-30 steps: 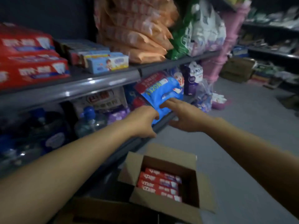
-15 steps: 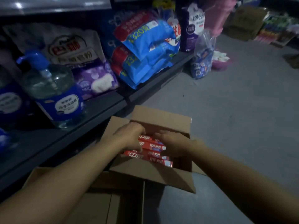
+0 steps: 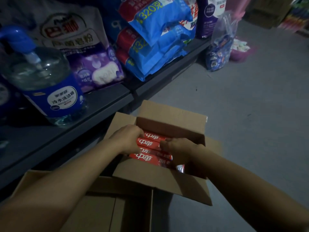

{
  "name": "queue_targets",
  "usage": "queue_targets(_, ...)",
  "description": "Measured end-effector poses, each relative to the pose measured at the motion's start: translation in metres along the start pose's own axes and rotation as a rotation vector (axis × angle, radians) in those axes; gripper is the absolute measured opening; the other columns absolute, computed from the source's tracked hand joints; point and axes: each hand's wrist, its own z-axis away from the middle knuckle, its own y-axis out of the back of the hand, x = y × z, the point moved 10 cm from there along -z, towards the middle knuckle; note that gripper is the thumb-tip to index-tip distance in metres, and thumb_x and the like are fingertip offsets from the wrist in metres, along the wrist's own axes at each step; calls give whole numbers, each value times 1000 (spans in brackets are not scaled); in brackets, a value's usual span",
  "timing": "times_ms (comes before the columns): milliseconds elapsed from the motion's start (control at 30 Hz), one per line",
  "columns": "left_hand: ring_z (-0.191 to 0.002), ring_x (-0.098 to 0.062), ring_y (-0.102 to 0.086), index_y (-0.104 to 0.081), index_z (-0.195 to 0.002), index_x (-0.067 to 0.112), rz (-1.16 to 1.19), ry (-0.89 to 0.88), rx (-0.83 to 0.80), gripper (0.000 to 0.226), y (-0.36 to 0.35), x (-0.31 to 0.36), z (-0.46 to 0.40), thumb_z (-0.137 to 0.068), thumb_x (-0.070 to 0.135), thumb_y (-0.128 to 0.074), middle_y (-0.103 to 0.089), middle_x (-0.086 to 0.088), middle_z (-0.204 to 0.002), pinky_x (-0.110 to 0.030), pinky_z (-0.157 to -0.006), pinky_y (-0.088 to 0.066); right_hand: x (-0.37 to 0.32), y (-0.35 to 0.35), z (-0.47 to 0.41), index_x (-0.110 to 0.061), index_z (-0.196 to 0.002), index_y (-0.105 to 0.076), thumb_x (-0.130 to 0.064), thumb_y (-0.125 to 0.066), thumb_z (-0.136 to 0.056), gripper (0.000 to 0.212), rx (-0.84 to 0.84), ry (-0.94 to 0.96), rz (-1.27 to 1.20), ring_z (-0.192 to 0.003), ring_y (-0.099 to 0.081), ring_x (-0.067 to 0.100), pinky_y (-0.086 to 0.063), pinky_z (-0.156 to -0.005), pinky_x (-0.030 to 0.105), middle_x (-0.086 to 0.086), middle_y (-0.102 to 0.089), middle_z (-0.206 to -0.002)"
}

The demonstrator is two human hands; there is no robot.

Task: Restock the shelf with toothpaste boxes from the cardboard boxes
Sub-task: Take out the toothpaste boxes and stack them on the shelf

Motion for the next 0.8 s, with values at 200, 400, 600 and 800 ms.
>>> queue_targets(200, -101, -13, -63, -60, -122, 23, 59, 4, -4, 51, 0, -2, -4, -75, 26, -79, -63, 4, -117, -34, -86, -56, 7, 8, -7, -21, -143, -28, -40, -67, -85, 73, 29, -26, 34, -120, -53, 27, -47, -97, 42, 8, -48, -138)
queue_targets(400, -104, -13, -61, -61, -123, 24, 53, -11, 13, 52, 4, -2, -5, -74, 29, -79, -62, 4, -119, -36, -89, -54, 12, -1, -12, -20, -143, -31, -36, -60, -91, 61, 3, -43, 8, -122, -52, 27, -45, -96, 39, 9, -50, -138)
queue_targets(600, -104, -14, -61, -62, -121, 24, 69, -20, 17, 47, 5, -2, -4, -76, 27, -78, -62, 4, -117, -36, -90, -54, 14, 1, -17, -19, -142, -35, -34, -60, -92, 58, -24, -46, -16, -121, -52, 27, -47, -97, 40, 9, -51, -137)
queue_targets(800, -102, -15, -60, -63, -120, 24, 40, -25, 41, 44, 8, -3, -4, -78, 24, -76, -61, 3, -116, -35, -87, -54, 13, -11, -19, -19, -145, -28, -32, -64, -89, 69, -41, -52, -2, -121, -52, 28, -45, -97, 39, 11, -49, -138)
